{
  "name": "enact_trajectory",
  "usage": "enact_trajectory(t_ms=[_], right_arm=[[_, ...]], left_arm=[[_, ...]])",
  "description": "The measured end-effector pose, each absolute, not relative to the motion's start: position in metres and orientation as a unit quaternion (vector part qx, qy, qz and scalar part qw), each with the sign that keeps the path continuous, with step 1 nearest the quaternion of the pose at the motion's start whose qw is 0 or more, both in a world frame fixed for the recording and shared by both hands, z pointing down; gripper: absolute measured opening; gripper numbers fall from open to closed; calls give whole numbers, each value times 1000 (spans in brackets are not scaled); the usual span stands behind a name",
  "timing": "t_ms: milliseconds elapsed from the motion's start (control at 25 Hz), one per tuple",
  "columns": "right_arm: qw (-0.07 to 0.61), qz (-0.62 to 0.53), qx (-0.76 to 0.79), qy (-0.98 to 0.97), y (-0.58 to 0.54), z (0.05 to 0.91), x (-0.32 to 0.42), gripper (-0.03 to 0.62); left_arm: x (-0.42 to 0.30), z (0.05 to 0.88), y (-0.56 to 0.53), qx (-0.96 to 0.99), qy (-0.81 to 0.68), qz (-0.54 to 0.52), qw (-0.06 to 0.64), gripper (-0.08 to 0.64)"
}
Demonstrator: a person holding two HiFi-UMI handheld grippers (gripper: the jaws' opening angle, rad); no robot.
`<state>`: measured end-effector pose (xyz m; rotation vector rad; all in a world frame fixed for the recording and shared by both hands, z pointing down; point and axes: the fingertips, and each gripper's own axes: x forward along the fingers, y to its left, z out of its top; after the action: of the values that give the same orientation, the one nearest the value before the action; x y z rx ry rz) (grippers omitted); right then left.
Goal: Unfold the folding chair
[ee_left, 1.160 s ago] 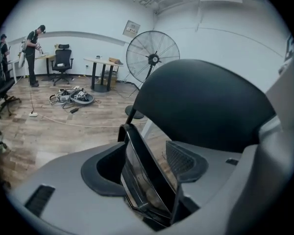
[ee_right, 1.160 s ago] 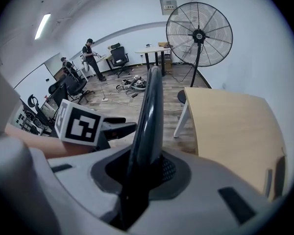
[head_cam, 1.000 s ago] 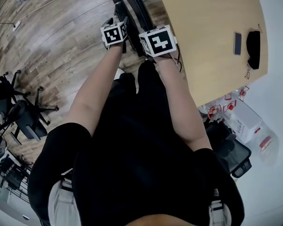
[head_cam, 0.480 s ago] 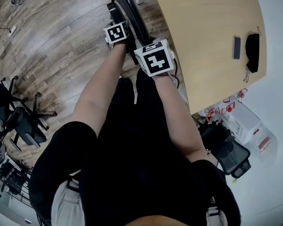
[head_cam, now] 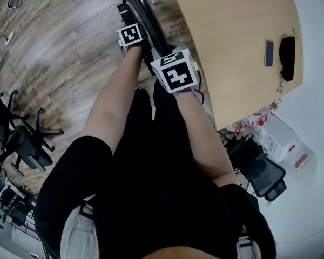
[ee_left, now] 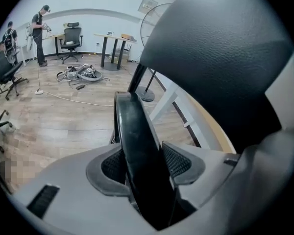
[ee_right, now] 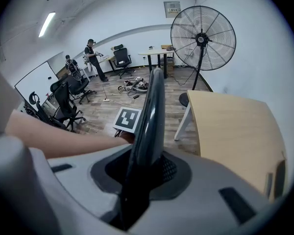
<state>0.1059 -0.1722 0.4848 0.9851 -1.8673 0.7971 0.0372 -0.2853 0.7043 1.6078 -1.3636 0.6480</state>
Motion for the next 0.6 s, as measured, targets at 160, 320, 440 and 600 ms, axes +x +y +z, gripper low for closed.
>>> enact_trajectory(t_ms=[160, 320, 440, 600], right_arm=[[425, 324, 399, -745, -175, 488, 114, 75], [425, 334, 396, -742, -175, 490, 118, 75], [424, 333, 391, -746, -173, 489, 115, 77], [419, 333, 387, -751, -171, 489, 107, 78]], left_arm=[[36, 707, -280, 648, -542, 257, 469, 195], [32, 692, -276, 658, -526, 233, 486, 195], [26, 696, -275, 667, -515, 223, 490, 195], [8, 707, -270, 671, -506, 223, 494, 195]])
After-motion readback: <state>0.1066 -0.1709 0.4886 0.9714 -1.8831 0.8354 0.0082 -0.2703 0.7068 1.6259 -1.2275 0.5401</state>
